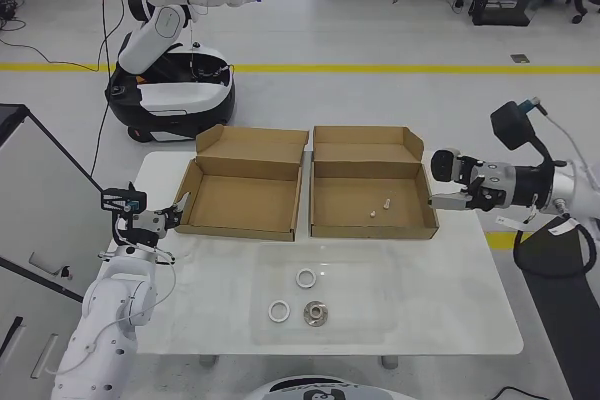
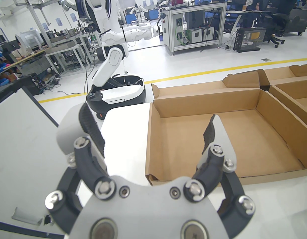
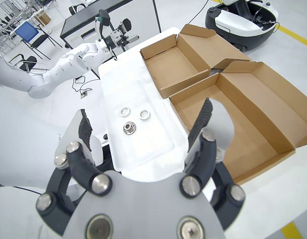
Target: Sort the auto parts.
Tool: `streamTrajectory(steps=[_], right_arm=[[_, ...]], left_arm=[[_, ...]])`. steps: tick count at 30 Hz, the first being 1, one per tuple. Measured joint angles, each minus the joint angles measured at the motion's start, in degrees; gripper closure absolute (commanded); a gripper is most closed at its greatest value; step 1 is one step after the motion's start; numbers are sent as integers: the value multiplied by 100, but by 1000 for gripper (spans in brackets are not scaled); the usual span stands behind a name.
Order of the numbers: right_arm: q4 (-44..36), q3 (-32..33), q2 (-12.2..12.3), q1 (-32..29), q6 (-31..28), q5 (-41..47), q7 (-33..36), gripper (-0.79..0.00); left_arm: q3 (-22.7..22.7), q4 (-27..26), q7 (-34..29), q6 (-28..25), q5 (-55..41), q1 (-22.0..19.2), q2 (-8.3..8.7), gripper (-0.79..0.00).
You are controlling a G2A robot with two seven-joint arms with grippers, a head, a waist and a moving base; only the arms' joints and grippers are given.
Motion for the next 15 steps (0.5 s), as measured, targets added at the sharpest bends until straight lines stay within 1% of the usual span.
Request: streamTrajectory(steps=[4,7,10,11,15], right_arm=[[0,0,0,0,0,0,0,-785],[0,0,0,0,0,0,0,-785],[0,0,0,0,0,0,0,-785],[0,0,0,0,0,0,0,-785],[0,0,0,0,0,0,0,-785]], left_arm=[[-7,-18,-25,12,28,-13,3,-785],[23,-305,-315,-72,456,-85,22,-785],[66,-701,-982,-395,986,-144,58,-785],[108,-895,-1284,-576,1178,-166,72,-785],[226,-1452,-2114,-1232,1530,-210,108,-785]])
